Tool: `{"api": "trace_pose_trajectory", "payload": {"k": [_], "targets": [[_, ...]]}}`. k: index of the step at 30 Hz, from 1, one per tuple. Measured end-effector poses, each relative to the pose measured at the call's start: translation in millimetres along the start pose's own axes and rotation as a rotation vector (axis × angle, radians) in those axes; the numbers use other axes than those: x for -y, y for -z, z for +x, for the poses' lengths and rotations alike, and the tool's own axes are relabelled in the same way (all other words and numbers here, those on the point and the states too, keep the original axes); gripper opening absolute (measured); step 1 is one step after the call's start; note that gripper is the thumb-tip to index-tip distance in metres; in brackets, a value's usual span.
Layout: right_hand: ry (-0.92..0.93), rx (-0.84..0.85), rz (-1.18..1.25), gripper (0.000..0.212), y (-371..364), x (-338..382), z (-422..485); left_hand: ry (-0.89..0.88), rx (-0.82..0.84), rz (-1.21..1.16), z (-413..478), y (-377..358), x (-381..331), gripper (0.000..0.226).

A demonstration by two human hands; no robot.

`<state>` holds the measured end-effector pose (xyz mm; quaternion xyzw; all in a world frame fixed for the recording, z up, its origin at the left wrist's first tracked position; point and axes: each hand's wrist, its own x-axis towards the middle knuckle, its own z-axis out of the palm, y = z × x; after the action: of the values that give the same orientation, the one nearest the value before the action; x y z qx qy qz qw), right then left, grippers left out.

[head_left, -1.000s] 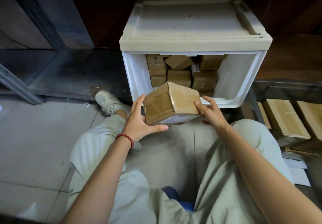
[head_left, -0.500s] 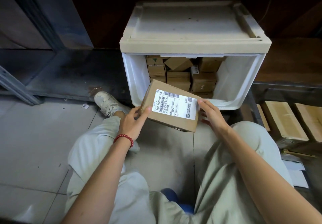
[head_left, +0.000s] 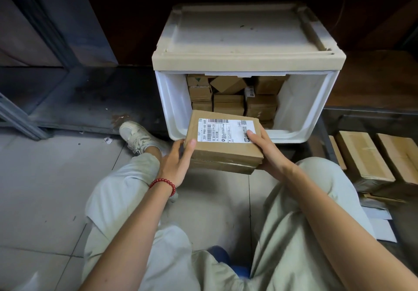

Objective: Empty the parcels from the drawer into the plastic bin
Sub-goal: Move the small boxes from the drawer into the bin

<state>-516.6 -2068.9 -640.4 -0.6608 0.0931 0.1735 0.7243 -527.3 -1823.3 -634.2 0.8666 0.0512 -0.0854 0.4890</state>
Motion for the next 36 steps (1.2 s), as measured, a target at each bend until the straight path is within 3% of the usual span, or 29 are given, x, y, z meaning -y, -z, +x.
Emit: {"api": "trace_pose_trajectory", "payload": {"k": [4,6,9,13,16,20,23,25,31,36], "targets": [[-0.019,-0.039,0.043,0.055,1,8,-1,-0.038,-0.021,-0.181,6,-6,-18,0.046],[0.026,-0.095,0.06,0.067,2,14,-4,-0.08,-0.055,-0.218,3,-10,-24,0.043],[0.132,-0.147,0.049,0.083,4,24,-13,-0.167,-0.106,-0.235,-6,-16,-35,0.056],[0.276,-0.23,-0.029,0.08,11,44,-28,-0.274,-0.197,-0.123,-10,-25,-66,0.081],[0.336,-0.268,-0.032,0.075,29,62,-42,-0.338,-0.204,-0.087,-6,-31,-97,0.08],[0.415,-0.411,0.007,0.061,62,79,-73,-0.438,-0.112,-0.048,-1,-54,-138,0.071],[0.437,-0.53,-0.008,0.062,93,80,-103,-0.491,-0.013,-0.021,-5,-86,-166,0.091],[0.42,-0.603,0.003,0.063,116,75,-123,-0.517,0.064,-0.021,-13,-112,-181,0.1],[0.37,-0.86,0.098,0.06,181,36,-187,-0.609,0.293,0.001,-39,-196,-211,0.095],[0.28,-0.959,0.278,0.057,212,-8,-225,-0.658,0.439,0.121,-44,-251,-218,0.099]]}}
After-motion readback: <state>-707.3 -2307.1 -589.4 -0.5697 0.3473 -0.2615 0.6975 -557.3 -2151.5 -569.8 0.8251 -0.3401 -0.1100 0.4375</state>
